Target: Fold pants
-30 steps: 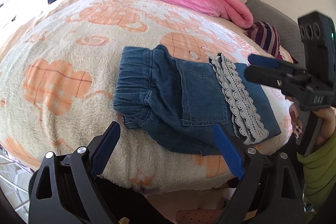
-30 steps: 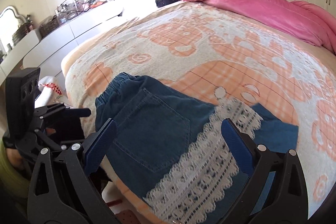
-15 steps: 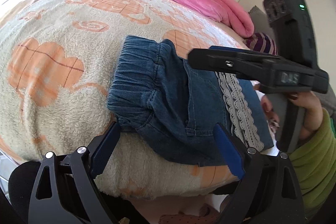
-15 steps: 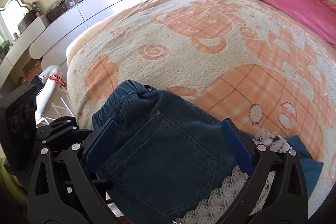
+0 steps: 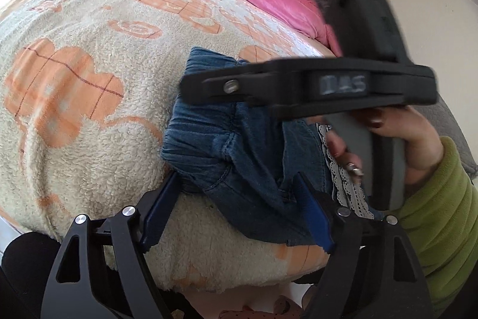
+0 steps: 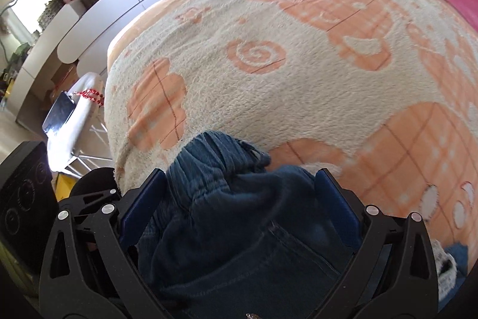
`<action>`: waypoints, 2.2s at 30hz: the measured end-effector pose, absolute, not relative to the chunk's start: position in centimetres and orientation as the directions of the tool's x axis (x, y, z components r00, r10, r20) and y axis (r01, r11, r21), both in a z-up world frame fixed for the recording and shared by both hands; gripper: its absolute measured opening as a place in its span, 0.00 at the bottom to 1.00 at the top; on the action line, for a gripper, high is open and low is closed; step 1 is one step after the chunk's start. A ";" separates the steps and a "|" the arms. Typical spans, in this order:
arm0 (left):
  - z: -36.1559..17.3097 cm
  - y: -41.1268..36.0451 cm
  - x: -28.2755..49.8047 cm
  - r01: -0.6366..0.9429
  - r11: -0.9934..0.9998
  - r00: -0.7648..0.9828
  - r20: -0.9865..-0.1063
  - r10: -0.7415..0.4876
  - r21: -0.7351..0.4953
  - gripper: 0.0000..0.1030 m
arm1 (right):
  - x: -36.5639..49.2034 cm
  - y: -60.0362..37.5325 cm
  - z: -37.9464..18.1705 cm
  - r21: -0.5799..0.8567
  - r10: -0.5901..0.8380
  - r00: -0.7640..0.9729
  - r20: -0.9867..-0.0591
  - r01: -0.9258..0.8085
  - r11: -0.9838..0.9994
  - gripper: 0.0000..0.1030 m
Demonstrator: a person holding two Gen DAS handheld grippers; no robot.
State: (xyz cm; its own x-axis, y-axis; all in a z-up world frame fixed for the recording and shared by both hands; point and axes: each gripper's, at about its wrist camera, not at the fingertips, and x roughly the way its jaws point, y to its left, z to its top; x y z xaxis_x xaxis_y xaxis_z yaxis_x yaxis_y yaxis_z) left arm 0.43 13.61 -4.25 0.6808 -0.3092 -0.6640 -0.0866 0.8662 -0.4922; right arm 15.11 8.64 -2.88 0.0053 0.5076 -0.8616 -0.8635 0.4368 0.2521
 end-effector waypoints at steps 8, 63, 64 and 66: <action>-4.0 14.0 -0.5 -0.073 0.831 0.690 -0.630 -0.358 -0.552 0.83 | 15.0 6.1 -1.7 0.357 0.622 -0.063 -0.780 -0.862 0.360 0.34; 0.5 0.1 2.2 0.197 0.875 0.621 -0.635 -0.460 -0.442 0.91 | 10.6 -25.8 1.8 0.261 0.587 0.550 -0.593 -0.559 0.787 0.86; 0.5 0.6 2.2 0.185 0.881 0.626 -0.638 -0.448 -0.436 0.91 | 9.8 -25.9 2.0 0.248 0.585 0.560 -0.586 -0.564 0.788 0.87; 0.6 1.6 2.3 0.158 0.888 0.638 -0.642 -0.425 -0.432 0.96 | 8.7 -25.9 2.3 0.231 0.586 0.568 -0.578 -0.574 0.785 0.87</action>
